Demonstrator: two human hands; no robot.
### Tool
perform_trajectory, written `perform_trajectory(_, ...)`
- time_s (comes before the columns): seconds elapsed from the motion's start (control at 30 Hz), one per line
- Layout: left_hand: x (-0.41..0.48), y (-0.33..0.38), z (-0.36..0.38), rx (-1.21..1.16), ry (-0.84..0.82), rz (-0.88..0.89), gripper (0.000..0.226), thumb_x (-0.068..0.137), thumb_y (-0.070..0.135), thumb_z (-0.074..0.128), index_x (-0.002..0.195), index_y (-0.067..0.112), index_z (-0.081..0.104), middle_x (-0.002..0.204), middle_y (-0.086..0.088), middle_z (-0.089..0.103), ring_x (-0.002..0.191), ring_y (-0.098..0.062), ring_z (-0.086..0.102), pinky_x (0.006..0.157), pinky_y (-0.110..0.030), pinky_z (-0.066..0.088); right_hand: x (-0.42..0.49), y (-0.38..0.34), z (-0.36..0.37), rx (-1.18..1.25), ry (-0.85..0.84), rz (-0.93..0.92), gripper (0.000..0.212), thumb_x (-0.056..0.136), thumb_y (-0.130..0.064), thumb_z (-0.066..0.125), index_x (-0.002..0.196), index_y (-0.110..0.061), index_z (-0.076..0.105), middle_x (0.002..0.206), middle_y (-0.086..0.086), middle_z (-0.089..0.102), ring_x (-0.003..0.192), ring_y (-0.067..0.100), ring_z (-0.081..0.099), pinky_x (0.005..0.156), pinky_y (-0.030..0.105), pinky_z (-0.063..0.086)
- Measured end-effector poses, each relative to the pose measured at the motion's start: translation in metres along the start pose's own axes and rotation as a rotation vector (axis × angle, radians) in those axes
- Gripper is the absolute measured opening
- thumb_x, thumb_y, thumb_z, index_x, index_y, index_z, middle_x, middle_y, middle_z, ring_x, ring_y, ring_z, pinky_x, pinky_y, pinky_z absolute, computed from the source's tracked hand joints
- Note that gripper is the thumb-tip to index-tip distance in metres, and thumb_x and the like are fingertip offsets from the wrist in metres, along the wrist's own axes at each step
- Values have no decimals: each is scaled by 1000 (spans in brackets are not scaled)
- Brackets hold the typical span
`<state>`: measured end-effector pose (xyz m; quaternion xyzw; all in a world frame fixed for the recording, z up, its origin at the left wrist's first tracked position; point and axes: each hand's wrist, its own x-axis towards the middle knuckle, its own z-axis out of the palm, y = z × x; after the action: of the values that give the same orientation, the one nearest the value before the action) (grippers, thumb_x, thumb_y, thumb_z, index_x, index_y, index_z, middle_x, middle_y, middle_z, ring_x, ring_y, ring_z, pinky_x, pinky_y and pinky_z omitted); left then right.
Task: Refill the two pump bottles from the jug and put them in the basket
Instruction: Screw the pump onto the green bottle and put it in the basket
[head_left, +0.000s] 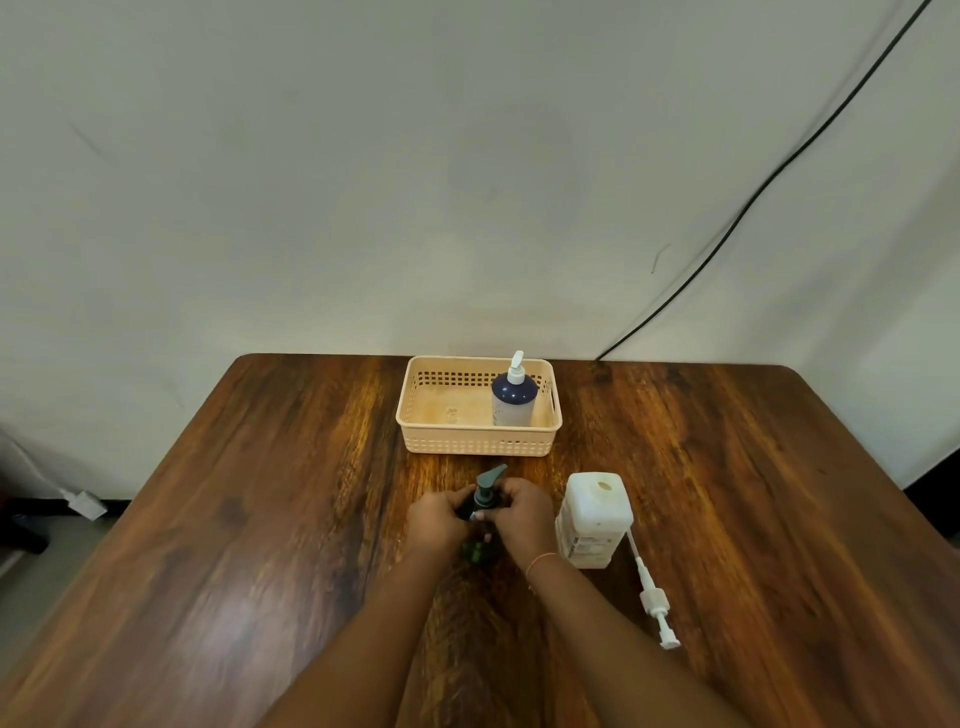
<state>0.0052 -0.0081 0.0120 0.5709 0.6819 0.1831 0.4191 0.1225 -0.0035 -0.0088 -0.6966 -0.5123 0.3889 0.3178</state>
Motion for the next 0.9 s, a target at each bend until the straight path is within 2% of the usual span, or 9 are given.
perform_trajectory(0.13,-3,-1,2,-39,5,13,50,82,9,66,129,19,55,126,-2,62,116,-14,56,100,-29,46,-9,-1,2,55,27,3,40,77,-10,72,116,-13,63,121,4,64,102,18,63,79,30,58)
perform_trajectory(0.27,-9,-4,8,-58,49,-19,61,82,15,67,137,13,42,124,-4,60,108,-15,59,79,-20,48,-11,3,-4,12,-2,5,53,75,-16,75,125,-17,56,130,-1,59,123,18,52,103,32,44)
perform_trajectory(0.33,-12,-8,12,-106,79,-58,45,80,18,69,122,12,56,103,1,66,85,-8,62,61,-15,47,-11,5,-4,9,-54,45,55,77,-19,73,128,-19,53,132,-1,58,120,17,53,103,34,43)
perform_trajectory(0.43,-10,-8,11,-136,61,-63,16,80,20,69,97,19,67,82,8,66,71,0,60,53,-13,42,-7,0,-4,-31,-51,49,49,78,-19,72,124,-19,57,124,1,63,87,2,61,80,18,51)
perform_trajectory(0.57,0,2,-4,-164,78,-90,16,78,20,71,93,18,66,86,5,67,78,-6,63,58,-18,47,5,-22,-8,-75,-81,22,44,79,-15,71,121,-15,59,125,4,63,115,19,57,93,26,46)
perform_trajectory(0.63,7,10,-15,-161,128,-63,14,80,21,70,92,16,68,87,2,69,75,-4,62,53,-13,43,15,-43,-13,-60,-115,-24,39,79,-11,70,118,-14,62,122,5,65,114,20,57,85,19,45)
perform_trajectory(0.73,20,30,-36,-203,254,-21,7,80,17,70,87,16,69,87,1,71,62,1,58,38,-9,41,36,-80,-23,-64,-137,-103,38,80,-5,67,117,-11,63,119,8,66,114,25,57,97,31,44)
perform_trajectory(0.8,32,45,-51,-230,312,21,16,77,14,73,93,12,71,92,0,70,70,-4,62,42,-9,46,53,-104,-30,-60,-152,-132,41,81,-3,65,121,-9,60,122,9,64,116,25,56,100,33,42)
perform_trajectory(0.9,55,63,-71,-260,355,52,31,76,11,74,106,8,70,102,-6,71,88,-17,67,65,-21,54,79,-133,-35,-47,-125,-181,38,82,-2,63,120,-10,61,120,9,65,113,26,57,93,31,43)
